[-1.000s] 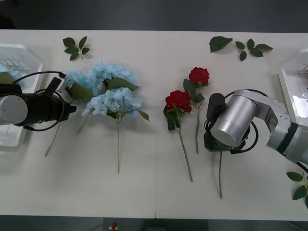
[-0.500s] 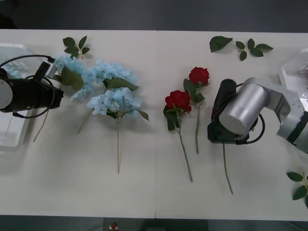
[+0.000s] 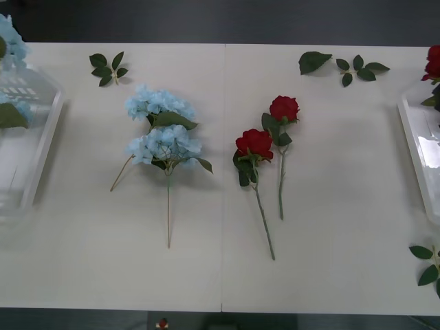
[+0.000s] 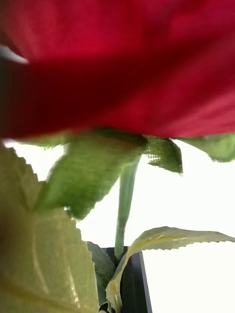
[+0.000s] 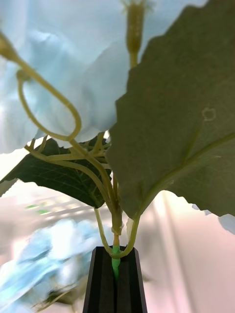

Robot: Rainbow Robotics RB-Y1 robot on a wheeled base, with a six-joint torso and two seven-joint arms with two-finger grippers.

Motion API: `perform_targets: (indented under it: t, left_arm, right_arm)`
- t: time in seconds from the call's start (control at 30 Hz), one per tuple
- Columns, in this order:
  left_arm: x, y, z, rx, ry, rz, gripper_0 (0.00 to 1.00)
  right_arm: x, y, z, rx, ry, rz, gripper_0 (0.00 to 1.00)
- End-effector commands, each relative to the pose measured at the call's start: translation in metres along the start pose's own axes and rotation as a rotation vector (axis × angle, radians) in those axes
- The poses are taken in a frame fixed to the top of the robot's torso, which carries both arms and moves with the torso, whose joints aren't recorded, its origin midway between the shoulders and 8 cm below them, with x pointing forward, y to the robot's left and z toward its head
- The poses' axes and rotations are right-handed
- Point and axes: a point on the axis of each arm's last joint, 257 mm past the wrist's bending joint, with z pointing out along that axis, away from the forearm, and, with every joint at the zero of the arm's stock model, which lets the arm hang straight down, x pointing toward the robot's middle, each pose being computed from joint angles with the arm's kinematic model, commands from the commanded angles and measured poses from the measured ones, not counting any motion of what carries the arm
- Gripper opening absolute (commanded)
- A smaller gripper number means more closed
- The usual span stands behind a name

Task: Put the red flowers into the right box and the blue flowers into the left box

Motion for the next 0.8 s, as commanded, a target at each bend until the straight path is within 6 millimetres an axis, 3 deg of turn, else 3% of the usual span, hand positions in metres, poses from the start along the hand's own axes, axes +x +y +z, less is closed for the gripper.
perform_targets:
  t: [0.03,0.1,0.23,0.4,0.57,0.6,0.63,0.67,0.8]
  left_arm:
    - [0.013,0.051,-0.029,-0.093,0.021,-0.039,0.0]
    - [0.031,0.068,-0.039,-0.126,0.035,-0.062,0.0]
    - [0.06,0.087,-0.048,-0.17,0.072,-0.081,0.0]
    - [0.082,0.096,-0.047,-0.188,0.106,-0.099,0.0]
    - [0.104,0.088,-0.034,-0.196,0.118,-0.11,0.0]
    - [0.105,0.087,-0.033,-0.196,0.116,-0.112,0.0]
    - [0.108,0.086,-0.032,-0.196,0.12,-0.111,0.0]
    - [0.108,0.084,-0.031,-0.194,0.12,-0.113,0.0]
    - [0.113,0.083,-0.029,-0.194,0.127,-0.115,0.0]
  right_arm:
    - [-0.012,-0.051,0.004,0.066,-0.015,0.001,0.0]
    - [-0.015,-0.077,0.015,0.118,-0.039,-0.004,0.0]
    - [-0.015,-0.107,0.039,0.186,-0.078,0.005,0.0]
    - [-0.018,-0.11,0.065,0.236,-0.116,0.003,0.0]
    - [-0.011,-0.114,0.086,0.289,-0.12,-0.025,0.0]
    - [-0.01,-0.113,0.086,0.287,-0.118,-0.02,0.09]
    - [-0.01,-0.113,0.088,0.287,-0.116,-0.024,0.29]
    - [-0.009,-0.113,0.088,0.287,-0.114,-0.023,0.39]
    - [-0.005,-0.109,0.09,0.271,-0.103,-0.02,0.69]
